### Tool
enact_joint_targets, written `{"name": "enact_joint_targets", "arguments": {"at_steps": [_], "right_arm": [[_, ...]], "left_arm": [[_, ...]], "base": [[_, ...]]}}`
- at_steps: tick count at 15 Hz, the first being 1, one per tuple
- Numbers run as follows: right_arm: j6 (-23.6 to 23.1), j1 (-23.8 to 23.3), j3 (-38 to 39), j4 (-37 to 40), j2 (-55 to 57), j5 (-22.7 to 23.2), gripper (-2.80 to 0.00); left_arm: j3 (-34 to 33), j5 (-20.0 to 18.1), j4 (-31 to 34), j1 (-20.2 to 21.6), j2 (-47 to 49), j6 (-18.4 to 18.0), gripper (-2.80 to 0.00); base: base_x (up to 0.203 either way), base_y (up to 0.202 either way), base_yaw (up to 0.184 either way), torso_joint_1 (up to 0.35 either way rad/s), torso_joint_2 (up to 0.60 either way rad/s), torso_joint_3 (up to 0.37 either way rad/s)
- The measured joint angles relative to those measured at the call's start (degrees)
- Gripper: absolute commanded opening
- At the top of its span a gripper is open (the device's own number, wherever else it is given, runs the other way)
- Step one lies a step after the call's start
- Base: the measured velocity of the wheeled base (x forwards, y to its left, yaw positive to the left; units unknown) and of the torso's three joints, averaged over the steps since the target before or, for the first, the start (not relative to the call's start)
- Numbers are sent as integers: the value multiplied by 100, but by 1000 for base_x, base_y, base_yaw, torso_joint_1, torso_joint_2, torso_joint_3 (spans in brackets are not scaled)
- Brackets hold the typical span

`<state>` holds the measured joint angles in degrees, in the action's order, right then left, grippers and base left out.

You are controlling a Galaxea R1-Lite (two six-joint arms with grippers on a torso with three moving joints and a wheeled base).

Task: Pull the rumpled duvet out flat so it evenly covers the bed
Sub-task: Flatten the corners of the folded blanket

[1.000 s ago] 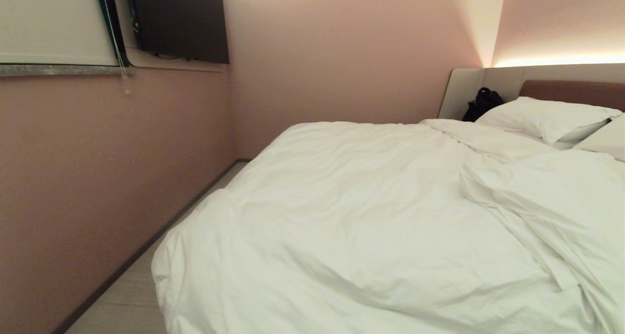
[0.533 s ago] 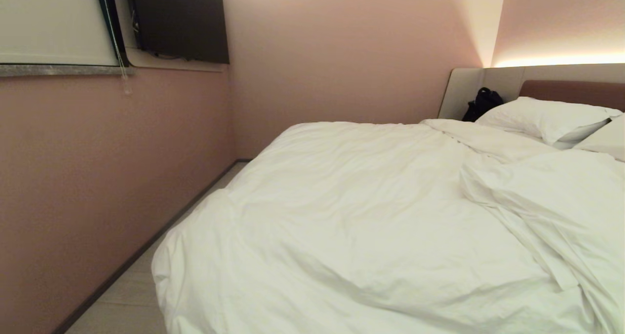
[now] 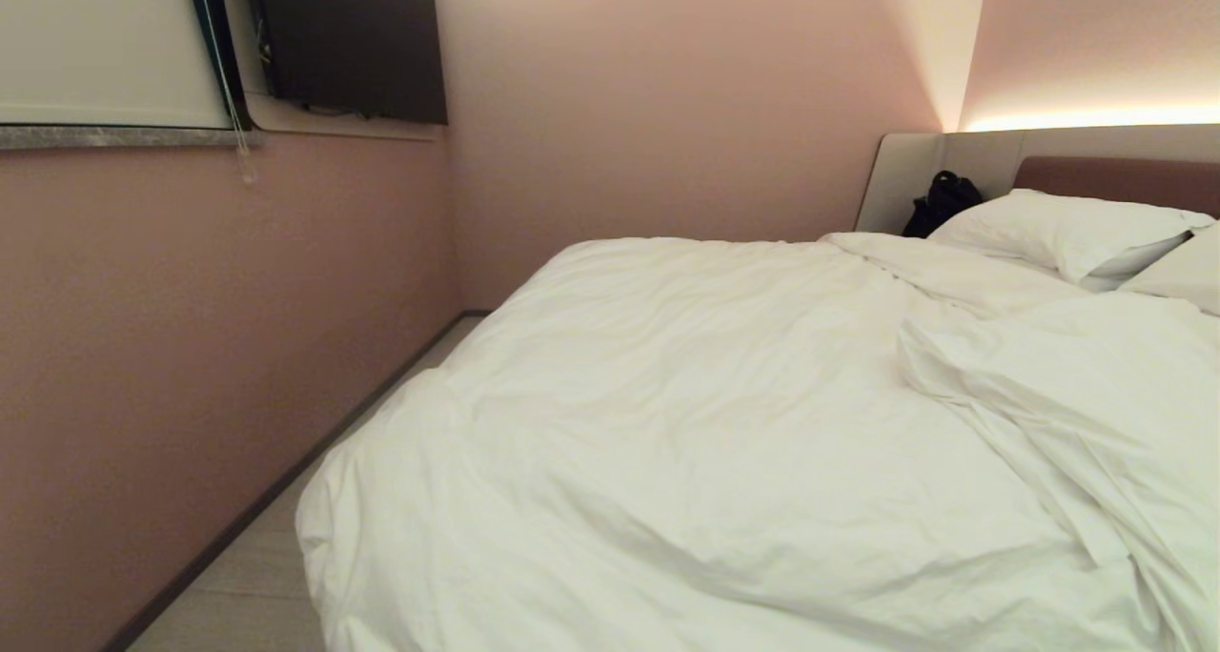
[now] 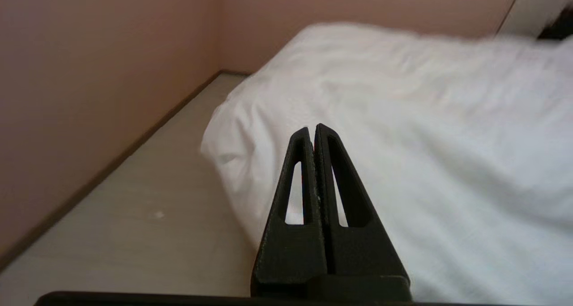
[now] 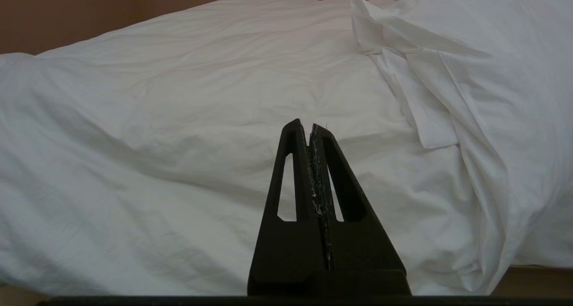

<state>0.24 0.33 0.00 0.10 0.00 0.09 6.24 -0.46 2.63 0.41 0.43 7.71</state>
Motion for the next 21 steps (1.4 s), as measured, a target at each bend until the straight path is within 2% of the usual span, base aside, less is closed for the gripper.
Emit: {"name": "enact_joint_targets", "arguments": {"at_steps": [3,7,9,11,14,16,18,21], "right_arm": [[1,0,0,0,0,-2,-280],[2,0,0,-3,0,-4,-280],[9,0,0,1,0,-1,-280],[9,0,0,0,0,-2,-280],[9,0,0,0,0,-2,-280],[11,0,0,0,0,1,-280],[11,0,0,0,0,-3,-280],[11,0,0,-1,0,-2,-280]], "left_arm": [[684,-90,555,-44,602,841,-280],[1158,-481,673,-267,2454,2079,-280],[1323,-732,559,-330,3662,2423,-280],[1413,-875,262,-330,4912,2576,-280],[1508,-1084,-610,-41,6709,2685,-280],[1590,-1390,-1201,492,7524,2552,-280],[1730,-1820,-1415,1089,8047,2138,-280],[1960,-2450,-1469,1813,8525,1103,-280]], "base": [[0,0,0,0,0,0],[0,0,0,0,0,0],[0,0,0,0,0,0],[0,0,0,0,0,0],[0,0,0,0,0,0],[0,0,0,0,0,0],[0,0,0,0,0,0],[0,0,0,0,0,0]]}}
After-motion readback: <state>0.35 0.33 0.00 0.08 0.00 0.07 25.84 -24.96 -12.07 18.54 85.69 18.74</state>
